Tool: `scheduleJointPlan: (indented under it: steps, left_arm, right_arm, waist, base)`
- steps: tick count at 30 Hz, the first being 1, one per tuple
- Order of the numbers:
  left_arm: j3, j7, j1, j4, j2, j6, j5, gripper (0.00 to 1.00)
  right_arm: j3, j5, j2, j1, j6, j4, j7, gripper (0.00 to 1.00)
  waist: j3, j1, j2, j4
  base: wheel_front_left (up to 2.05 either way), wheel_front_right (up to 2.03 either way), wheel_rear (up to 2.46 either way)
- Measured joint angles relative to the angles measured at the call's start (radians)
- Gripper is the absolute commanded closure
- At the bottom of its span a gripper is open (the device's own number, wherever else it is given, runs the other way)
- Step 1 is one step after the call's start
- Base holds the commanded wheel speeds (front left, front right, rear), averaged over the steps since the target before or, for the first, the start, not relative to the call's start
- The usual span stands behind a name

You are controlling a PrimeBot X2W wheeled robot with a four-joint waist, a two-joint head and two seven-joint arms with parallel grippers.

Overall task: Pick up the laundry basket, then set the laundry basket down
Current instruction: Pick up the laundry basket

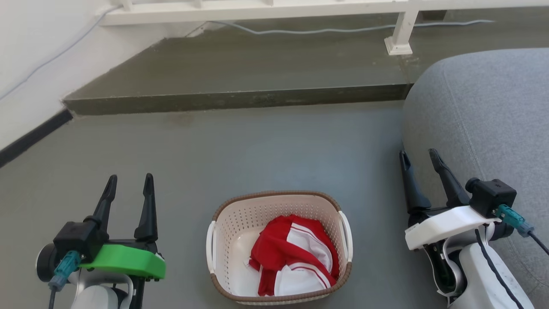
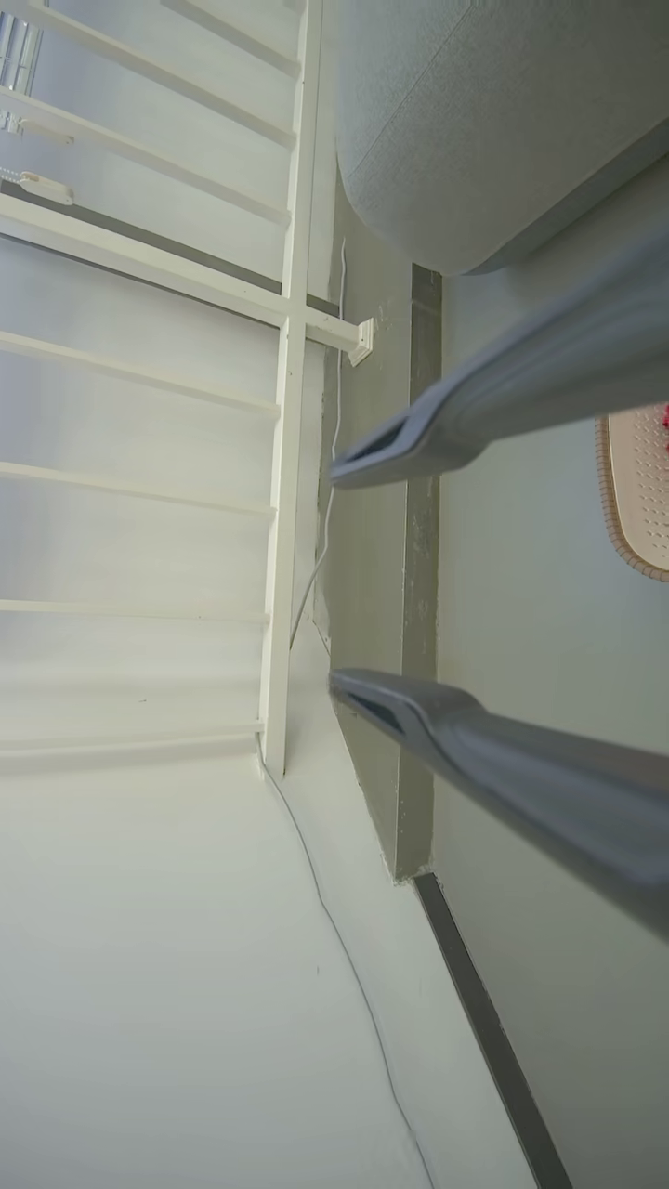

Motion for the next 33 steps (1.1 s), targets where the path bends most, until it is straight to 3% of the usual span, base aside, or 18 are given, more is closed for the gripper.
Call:
scheduleJointPlan:
  steps: [10, 18, 33]
  left_arm:
    - [0.003, 0.000, -0.034, -0.006, -0.001, -0.003, -0.072, 0.00]
    - [-0.001, 0.000, -0.093, 0.033, -0.002, -0.008, -0.071, 0.00]
    - [-0.060, 0.000, -0.250, 0.174, -0.006, -0.022, -0.062, 0.00]
  right_arm:
    - [-0.031, -0.003, 0.002, -0.027, -0.002, -0.002, 0.000, 0.00]
    - [-0.047, -0.003, 0.005, -0.065, -0.007, 0.004, 0.000, 0.00]
    - [-0.033, -0.003, 0.007, -0.167, 0.006, 0.129, 0.000, 0.00]
  waist:
    - [0.098, 0.0000, 0.0000, -0.013]
    - [0.198, 0.0000, 0.0000, -0.023]
    - [0.393, 0.0001, 0.0000, -0.027]
  base:
    - [0.00, 0.00, 0.00]
    - [0.00, 0.00, 0.00]
    - [0.00, 0.00, 0.00]
